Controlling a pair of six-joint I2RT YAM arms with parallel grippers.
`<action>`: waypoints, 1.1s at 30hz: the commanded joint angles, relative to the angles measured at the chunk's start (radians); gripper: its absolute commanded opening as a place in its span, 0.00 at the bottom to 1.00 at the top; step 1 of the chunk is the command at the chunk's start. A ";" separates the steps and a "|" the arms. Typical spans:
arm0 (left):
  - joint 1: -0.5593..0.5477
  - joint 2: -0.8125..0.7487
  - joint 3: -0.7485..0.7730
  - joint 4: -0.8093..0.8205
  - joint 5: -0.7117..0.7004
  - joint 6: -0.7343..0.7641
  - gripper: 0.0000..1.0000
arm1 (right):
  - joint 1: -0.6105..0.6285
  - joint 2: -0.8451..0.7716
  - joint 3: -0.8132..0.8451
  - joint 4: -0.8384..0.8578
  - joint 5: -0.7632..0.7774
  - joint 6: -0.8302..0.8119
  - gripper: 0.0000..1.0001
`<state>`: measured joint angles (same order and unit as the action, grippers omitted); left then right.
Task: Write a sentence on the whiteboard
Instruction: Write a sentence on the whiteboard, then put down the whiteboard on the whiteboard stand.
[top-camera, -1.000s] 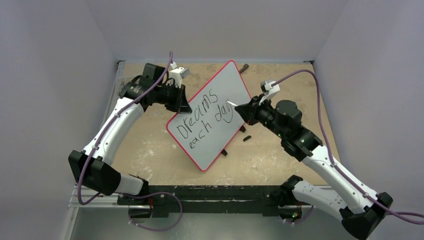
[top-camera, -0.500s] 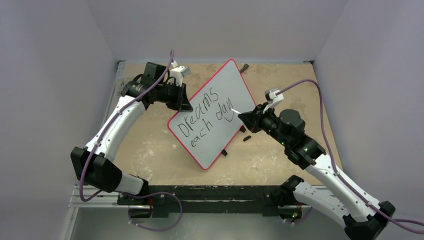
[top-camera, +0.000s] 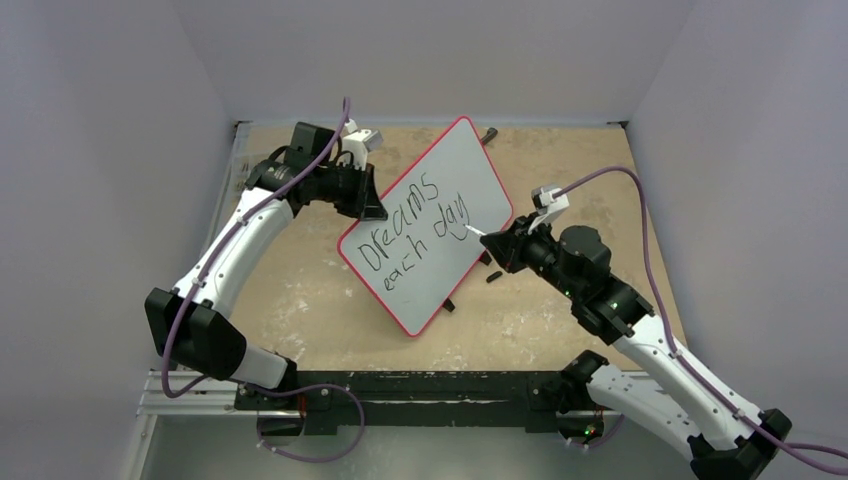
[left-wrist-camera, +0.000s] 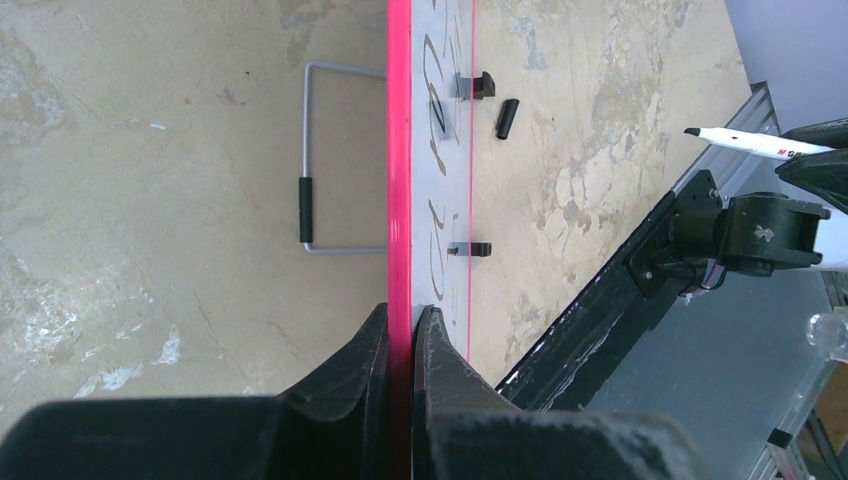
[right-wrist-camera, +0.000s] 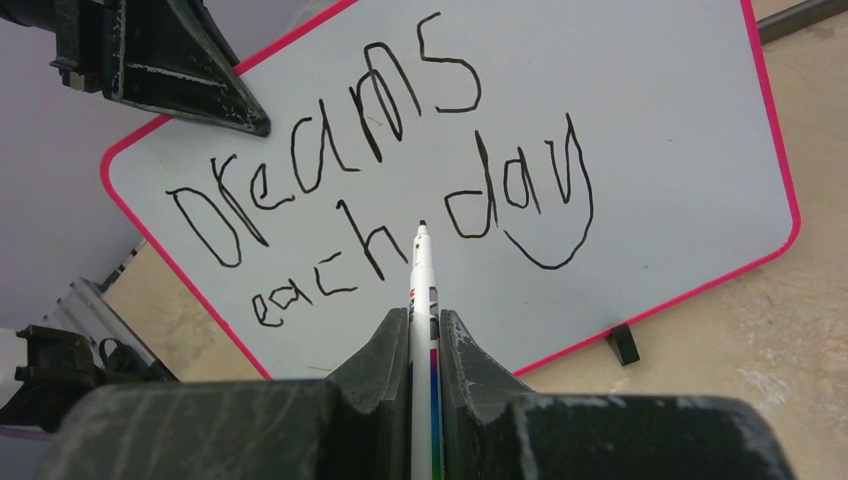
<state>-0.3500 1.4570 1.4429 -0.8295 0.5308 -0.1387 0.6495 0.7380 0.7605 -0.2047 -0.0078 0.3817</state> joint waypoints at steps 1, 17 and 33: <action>-0.031 0.048 -0.019 -0.059 -0.172 0.134 0.00 | 0.004 -0.013 -0.013 0.021 0.031 -0.002 0.00; -0.038 0.073 -0.035 -0.076 -0.281 0.182 0.03 | 0.004 0.023 -0.017 0.036 0.036 -0.050 0.00; -0.038 0.068 -0.056 -0.072 -0.315 0.199 0.20 | 0.004 0.010 -0.020 0.029 0.023 -0.048 0.00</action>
<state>-0.3630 1.4837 1.4368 -0.8150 0.4053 -0.0776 0.6495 0.7635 0.7437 -0.2066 0.0101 0.3466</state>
